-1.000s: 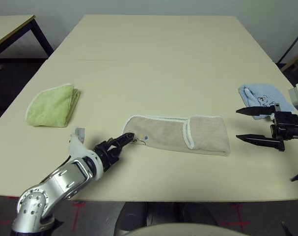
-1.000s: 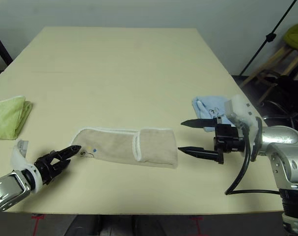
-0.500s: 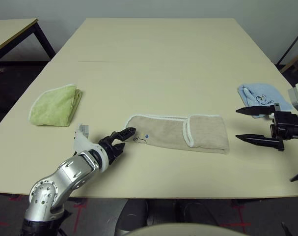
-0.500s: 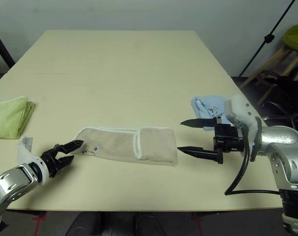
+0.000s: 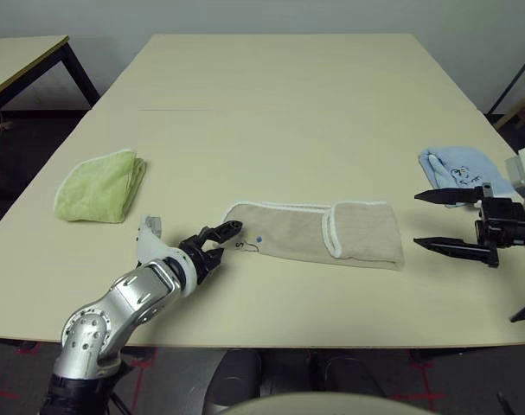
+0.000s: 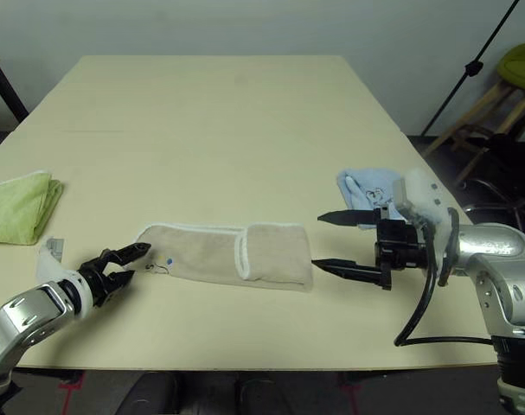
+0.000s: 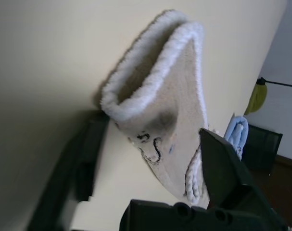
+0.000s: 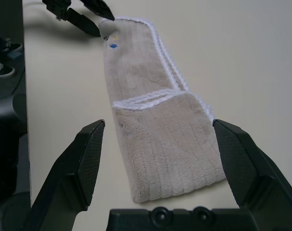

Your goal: Fold the towel and set it aside.

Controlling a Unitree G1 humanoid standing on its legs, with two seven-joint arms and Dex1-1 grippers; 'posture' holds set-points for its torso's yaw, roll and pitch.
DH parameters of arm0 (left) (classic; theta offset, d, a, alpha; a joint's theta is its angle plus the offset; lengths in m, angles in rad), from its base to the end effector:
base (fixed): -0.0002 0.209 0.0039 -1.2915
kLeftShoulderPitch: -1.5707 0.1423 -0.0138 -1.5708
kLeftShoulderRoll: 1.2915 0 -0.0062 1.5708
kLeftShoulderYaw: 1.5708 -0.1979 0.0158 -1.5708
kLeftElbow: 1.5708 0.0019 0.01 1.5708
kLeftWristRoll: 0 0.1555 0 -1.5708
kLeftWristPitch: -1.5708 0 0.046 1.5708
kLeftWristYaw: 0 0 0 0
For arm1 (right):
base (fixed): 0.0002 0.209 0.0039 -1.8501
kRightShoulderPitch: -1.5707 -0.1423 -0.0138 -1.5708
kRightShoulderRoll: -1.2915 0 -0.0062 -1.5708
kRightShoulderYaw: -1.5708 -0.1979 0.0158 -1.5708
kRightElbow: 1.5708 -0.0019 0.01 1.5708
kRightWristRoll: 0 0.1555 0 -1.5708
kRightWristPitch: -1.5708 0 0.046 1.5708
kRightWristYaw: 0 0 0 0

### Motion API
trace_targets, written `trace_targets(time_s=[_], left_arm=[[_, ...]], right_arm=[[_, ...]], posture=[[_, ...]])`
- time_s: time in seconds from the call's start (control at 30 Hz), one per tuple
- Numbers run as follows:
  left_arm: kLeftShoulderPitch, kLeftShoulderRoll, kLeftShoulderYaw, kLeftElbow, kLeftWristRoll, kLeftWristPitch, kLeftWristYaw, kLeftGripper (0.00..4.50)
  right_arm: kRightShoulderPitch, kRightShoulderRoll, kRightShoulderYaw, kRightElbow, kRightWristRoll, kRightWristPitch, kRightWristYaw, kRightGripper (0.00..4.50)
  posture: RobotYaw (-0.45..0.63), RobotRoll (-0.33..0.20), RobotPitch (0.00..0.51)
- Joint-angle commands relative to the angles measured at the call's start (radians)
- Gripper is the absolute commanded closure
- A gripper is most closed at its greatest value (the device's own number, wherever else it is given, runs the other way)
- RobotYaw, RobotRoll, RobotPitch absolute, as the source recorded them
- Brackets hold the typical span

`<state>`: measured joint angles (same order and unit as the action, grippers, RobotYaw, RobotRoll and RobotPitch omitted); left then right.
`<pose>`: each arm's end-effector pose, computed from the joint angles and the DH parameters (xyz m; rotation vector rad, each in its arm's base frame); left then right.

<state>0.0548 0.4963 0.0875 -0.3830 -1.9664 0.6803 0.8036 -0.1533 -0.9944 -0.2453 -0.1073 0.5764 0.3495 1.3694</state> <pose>0.1904 0.2017 0.1139 -0.9878 0.7959 -0.0883 0.2324 -0.3271 0.2023 -0.3628 0.2136 1.1920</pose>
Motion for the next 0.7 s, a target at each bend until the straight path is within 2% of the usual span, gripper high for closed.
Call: trace_targets(time_s=[0.03, 0.2, 0.27, 0.5, 0.63, 0.7], left_arm=[[0.009, -0.014, -0.070, 0.053, 0.014, 0.018, 0.016, 2.04], [-0.014, -0.025, -0.081, 0.079, 0.029, 0.022, 0.006, 3.87], [-0.023, -0.029, -0.078, 0.089, 0.034, 0.021, -0.002, 4.46], [-0.015, -0.029, -0.023, 0.066, 0.068, -0.007, -0.036, 4.46], [-0.018, -0.017, 0.058, 0.014, 0.243, -0.064, -0.117, 4.46], [-0.004, -0.018, 0.095, -0.007, 0.290, -0.083, -0.145, 4.46]], right_arm=[[0.006, -0.006, -0.005, -0.011, 0.003, 0.003, 0.002, 0.00], [0.004, -0.009, -0.003, -0.010, 0.002, 0.005, 0.003, 0.00], [0.002, -0.010, -0.003, -0.008, 0.002, 0.005, 0.003, 0.00], [0.000, -0.010, -0.001, -0.005, 0.000, 0.005, 0.003, 0.00], [-0.012, -0.004, 0.011, 0.007, -0.005, 0.001, 0.004, 0.00], [-0.023, 0.002, 0.021, 0.015, -0.009, -0.002, 0.005, 0.00]], posture=[[0.06, 0.000, 0.110], [0.06, 0.000, 0.112], [0.06, 0.000, 0.111], [0.07, 0.000, 0.109], [0.09, 0.000, 0.107], [0.09, 0.000, 0.105]])
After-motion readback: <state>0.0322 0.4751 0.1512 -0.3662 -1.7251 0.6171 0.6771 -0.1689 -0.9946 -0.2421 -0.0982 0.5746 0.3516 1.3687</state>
